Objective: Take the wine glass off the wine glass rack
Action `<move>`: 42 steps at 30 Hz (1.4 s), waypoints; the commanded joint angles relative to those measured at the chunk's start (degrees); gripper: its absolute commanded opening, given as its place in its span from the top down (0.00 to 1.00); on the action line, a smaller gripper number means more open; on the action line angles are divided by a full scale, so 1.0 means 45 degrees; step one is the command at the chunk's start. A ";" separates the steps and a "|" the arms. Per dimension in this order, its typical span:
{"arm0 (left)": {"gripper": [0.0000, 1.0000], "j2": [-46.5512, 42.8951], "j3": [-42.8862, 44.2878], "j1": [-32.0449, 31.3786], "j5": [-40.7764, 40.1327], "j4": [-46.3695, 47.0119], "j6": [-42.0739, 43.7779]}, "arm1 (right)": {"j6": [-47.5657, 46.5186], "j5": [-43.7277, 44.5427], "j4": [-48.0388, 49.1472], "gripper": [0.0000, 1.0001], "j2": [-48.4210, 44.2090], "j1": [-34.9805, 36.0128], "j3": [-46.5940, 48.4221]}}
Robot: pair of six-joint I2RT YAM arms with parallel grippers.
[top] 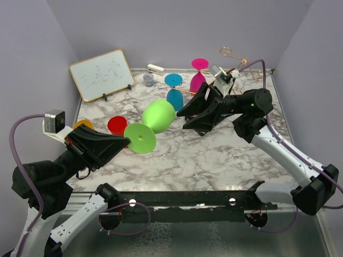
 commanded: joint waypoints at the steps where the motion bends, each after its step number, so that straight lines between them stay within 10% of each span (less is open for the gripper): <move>1: 1.00 -0.0161 0.0047 -0.0039 -0.0169 0.0393 -0.0086 | 0.1068 -0.0496 0.1783 0.48 0.0567 -0.0007 -0.0143; 21: 1.00 -0.0161 -0.0266 -0.0039 -0.0110 0.0678 -0.0139 | 0.8303 -0.0938 1.1687 0.48 0.3933 0.0288 0.0504; 27: 1.00 -0.0230 -0.0276 -0.0038 -0.0114 0.0421 -0.0051 | 0.8215 -0.0924 1.1659 0.54 0.4379 0.0887 0.0941; 38: 1.00 -0.0850 -0.0267 -0.0039 -0.1079 -0.1046 0.0468 | 0.7276 -0.0973 1.0736 0.99 0.3589 0.1081 0.0374; 42: 0.68 -0.1453 0.0095 -0.0037 -0.2586 -0.2867 0.0795 | 0.6081 -0.0936 0.9106 0.99 0.2883 0.1079 -0.0005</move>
